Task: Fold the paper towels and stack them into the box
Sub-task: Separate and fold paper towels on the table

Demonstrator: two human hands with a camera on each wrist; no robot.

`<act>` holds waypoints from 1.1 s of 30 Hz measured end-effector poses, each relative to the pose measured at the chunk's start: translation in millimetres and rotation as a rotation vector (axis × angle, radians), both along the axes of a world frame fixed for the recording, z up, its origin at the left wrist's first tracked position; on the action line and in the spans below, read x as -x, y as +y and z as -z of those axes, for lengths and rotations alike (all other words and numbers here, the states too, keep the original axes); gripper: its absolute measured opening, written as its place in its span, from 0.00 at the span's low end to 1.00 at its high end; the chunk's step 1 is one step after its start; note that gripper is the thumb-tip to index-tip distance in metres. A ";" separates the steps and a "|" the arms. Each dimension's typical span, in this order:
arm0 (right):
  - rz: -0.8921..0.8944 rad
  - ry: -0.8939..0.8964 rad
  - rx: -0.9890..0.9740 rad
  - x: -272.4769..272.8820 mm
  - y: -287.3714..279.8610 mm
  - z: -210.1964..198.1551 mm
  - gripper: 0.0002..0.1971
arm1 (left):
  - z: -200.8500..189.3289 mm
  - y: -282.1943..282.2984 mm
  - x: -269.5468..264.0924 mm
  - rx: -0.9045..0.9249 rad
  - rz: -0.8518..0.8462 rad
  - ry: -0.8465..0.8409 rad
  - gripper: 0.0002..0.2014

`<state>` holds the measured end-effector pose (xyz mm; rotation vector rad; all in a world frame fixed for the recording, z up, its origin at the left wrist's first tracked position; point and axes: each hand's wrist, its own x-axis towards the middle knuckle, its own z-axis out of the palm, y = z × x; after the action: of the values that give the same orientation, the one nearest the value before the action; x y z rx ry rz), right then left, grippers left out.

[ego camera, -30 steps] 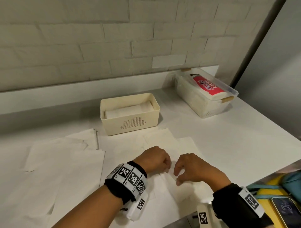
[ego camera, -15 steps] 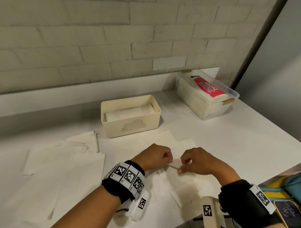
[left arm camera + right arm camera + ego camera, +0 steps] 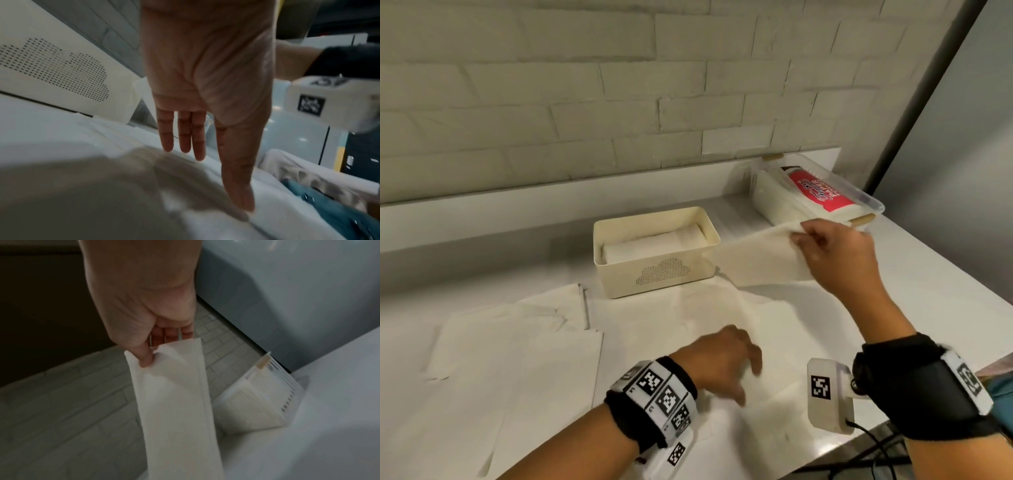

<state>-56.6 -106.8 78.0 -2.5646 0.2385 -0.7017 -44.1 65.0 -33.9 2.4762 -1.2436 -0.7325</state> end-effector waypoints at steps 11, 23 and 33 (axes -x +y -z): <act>0.007 0.038 -0.011 -1.3 -1.1 -6.2 0.11 | 9.3 -6.4 -3.4 0.036 0.031 0.041 0.09; -0.150 0.234 -0.033 -19.3 6.2 -20.1 0.11 | -58.0 10.3 -50.3 0.840 -0.579 0.233 0.10; -0.276 0.273 -0.210 -35.6 18.6 -24.2 0.06 | -78.1 12.4 -62.4 1.048 -0.657 0.335 0.13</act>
<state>-20.9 -88.2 102.2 -2.4198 0.0392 -0.2128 18.2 77.4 44.2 1.6005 -0.4154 -0.1896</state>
